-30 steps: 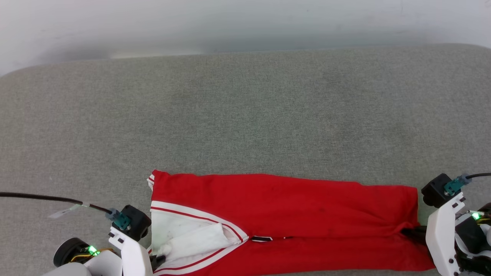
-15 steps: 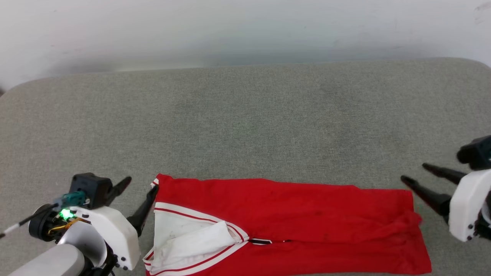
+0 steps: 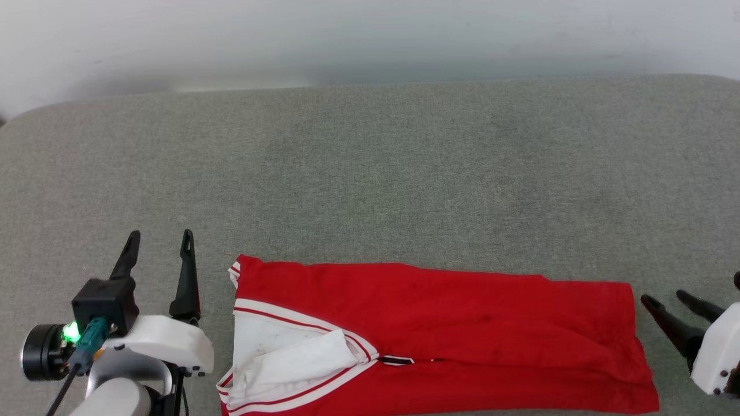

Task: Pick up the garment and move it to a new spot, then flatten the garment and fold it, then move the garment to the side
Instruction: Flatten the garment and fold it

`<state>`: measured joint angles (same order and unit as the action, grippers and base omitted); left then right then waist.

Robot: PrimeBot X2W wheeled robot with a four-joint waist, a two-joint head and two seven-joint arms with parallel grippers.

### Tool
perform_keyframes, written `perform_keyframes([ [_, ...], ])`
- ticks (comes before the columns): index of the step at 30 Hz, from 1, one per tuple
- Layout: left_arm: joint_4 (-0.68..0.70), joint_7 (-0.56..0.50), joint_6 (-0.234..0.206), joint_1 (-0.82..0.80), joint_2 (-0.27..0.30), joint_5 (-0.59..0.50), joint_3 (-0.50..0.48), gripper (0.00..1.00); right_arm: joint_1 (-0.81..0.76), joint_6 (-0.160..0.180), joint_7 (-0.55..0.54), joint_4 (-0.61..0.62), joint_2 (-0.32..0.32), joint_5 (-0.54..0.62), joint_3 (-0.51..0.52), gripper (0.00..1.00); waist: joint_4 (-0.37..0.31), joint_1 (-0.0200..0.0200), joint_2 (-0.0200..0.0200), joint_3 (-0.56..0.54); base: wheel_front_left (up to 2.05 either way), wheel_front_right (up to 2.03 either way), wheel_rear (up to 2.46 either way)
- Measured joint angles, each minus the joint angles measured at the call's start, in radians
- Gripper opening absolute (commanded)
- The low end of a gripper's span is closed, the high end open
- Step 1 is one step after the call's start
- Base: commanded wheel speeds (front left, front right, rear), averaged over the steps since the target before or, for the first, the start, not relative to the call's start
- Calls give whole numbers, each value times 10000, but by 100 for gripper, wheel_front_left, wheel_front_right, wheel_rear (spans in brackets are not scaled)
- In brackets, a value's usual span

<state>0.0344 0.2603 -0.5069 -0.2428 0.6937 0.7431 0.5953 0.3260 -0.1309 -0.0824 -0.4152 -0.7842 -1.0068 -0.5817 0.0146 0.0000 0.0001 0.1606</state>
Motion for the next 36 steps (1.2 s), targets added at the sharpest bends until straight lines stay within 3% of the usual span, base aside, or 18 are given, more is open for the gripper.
perform_keyframes([
  [7, 405, 12, 90, 1417, -1488, -2159, -1887, 100, -1044, 0, -727, 280, 796, -696, 316, 100, 121, -1, -1, 216, 0, 0, 0],
  [21, 671, 13, 1453, 2845, -4213, -5154, -3954, 100, -1282, 31, -1747, 566, 1419, -1078, 88, 100, 330, -1, 0, 335, 0, 0, 0],
  [22, 650, 13, 1540, 2917, -4374, -5287, -4063, 100, -1233, 31, -1814, 522, 1436, -1074, 67, 42, 331, -2, 0, 326, 0, 0, 0],
  [23, 625, 13, 1620, 2986, -4527, -5432, -4161, 100, -1202, 31, -1818, 470, 1450, -1016, 48, 0, 337, -1, 0, 310, 0, 0, 0],
  [29, 516, 27, 2096, 3359, -5158, -6190, -4690, 100, -1101, 15, -1923, 332, 1538, -848, -40, 0, 378, 0, 0, 80, 0, 0, 0],
  [36, 466, 27, 2476, 3777, -5511, -6732, -4949, 100, -1083, -6, -2222, 412, 997, -771, 203, 0, 380, 0, 0, -342, 0, 0, 0],
])
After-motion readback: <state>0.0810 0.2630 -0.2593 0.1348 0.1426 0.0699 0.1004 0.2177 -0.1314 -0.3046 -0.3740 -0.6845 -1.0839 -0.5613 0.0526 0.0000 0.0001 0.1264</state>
